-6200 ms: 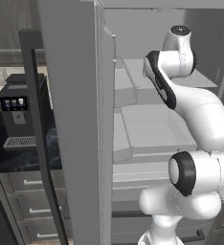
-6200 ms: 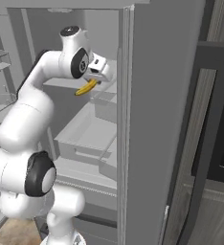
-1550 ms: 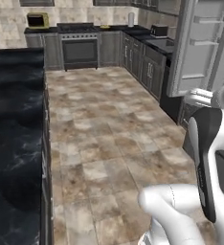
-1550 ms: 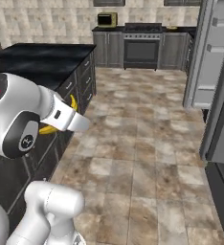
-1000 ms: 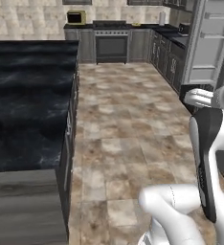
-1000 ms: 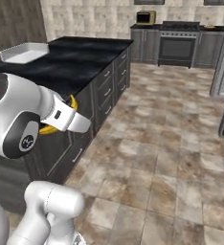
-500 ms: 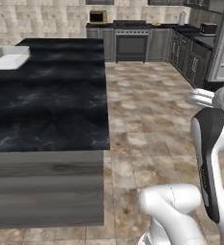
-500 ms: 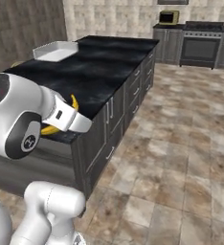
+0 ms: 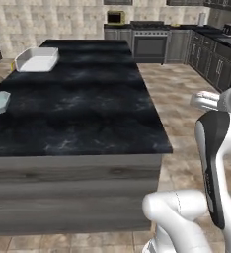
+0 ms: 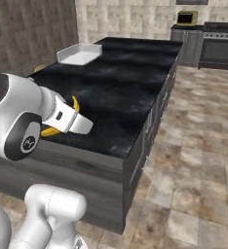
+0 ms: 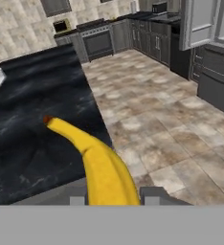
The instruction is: Place the cold items (banana and garlic) from the fridge in one tupperware on the dining counter. Place the warm items (hot dog and kebab skewer) in the stove area in another tupperware.
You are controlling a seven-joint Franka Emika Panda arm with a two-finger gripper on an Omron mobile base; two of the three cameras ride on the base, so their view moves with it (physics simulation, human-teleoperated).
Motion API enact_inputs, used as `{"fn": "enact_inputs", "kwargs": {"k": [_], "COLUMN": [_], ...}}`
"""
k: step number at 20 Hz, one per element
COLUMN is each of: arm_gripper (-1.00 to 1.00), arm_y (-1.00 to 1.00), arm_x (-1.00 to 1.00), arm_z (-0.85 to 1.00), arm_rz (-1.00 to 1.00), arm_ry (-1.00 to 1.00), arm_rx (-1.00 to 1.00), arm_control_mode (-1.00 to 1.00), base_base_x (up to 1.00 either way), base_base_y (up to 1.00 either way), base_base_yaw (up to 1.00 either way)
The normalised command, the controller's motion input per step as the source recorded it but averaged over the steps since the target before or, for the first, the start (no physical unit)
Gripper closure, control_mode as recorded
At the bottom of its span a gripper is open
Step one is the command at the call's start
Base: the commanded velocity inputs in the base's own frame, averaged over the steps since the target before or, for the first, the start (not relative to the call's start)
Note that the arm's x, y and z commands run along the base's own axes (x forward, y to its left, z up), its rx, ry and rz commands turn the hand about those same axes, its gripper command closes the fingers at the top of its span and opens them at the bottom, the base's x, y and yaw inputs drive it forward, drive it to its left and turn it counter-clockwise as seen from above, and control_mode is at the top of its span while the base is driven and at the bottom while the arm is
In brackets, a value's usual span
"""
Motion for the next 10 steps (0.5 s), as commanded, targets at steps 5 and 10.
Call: {"fn": "enact_inputs", "kwargs": {"k": [5,10], "arm_gripper": [1.00,1.00], "arm_y": [0.00,0.00], "arm_x": [0.00,0.00], "arm_z": [0.00,0.00], "arm_rz": [0.00,0.00], "arm_ry": [0.00,0.00], "arm_rx": [0.00,0.00], "arm_control_mode": [1.00,1.00], "base_base_x": [0.00,0.02], "base_base_y": [1.00,1.00], "base_base_yaw": [0.00,0.00]}}
